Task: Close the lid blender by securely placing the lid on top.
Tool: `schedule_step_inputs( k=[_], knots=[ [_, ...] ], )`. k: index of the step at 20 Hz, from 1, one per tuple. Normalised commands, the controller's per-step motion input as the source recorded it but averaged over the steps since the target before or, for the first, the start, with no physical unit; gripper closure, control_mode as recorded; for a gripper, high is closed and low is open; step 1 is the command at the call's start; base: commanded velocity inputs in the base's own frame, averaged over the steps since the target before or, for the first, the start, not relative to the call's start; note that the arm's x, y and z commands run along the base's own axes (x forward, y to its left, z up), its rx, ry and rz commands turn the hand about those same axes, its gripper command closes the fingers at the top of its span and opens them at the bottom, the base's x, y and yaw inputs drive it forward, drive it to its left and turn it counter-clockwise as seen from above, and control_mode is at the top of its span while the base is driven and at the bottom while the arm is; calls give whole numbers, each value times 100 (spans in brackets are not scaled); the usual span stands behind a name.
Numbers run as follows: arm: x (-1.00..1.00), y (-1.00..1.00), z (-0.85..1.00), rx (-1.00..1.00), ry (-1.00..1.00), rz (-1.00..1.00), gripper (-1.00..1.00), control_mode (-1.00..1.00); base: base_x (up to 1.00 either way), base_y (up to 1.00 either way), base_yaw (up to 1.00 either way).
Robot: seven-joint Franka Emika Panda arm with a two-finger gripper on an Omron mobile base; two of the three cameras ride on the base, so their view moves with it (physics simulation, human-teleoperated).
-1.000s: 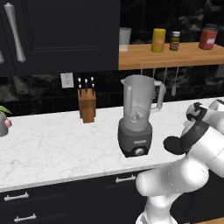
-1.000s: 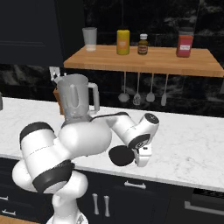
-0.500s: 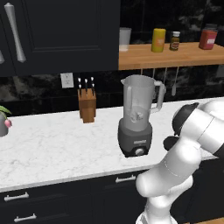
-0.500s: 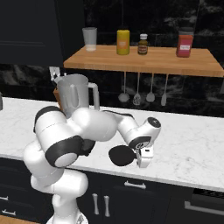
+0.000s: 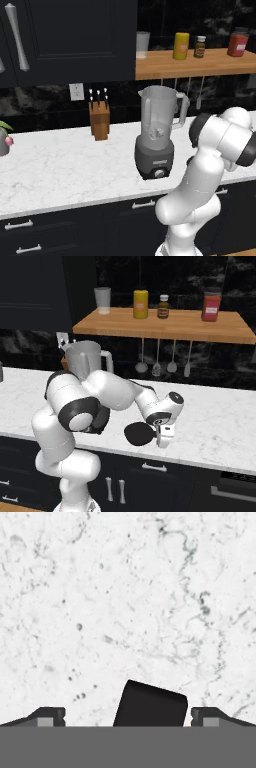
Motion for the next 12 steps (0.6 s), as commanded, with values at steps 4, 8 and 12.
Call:
schedule_step_inputs(
  k=[4, 8, 12],
  knots=[
    [6, 0, -12, 0, 0, -1, -100, -100, 0, 0, 0],
    [0, 2, -29, 0, 0, 0, 100, -100, 0, 0, 0],
    [0, 9, -21, 0, 0, 0, 100, -100, 0, 0, 0]
  ],
)
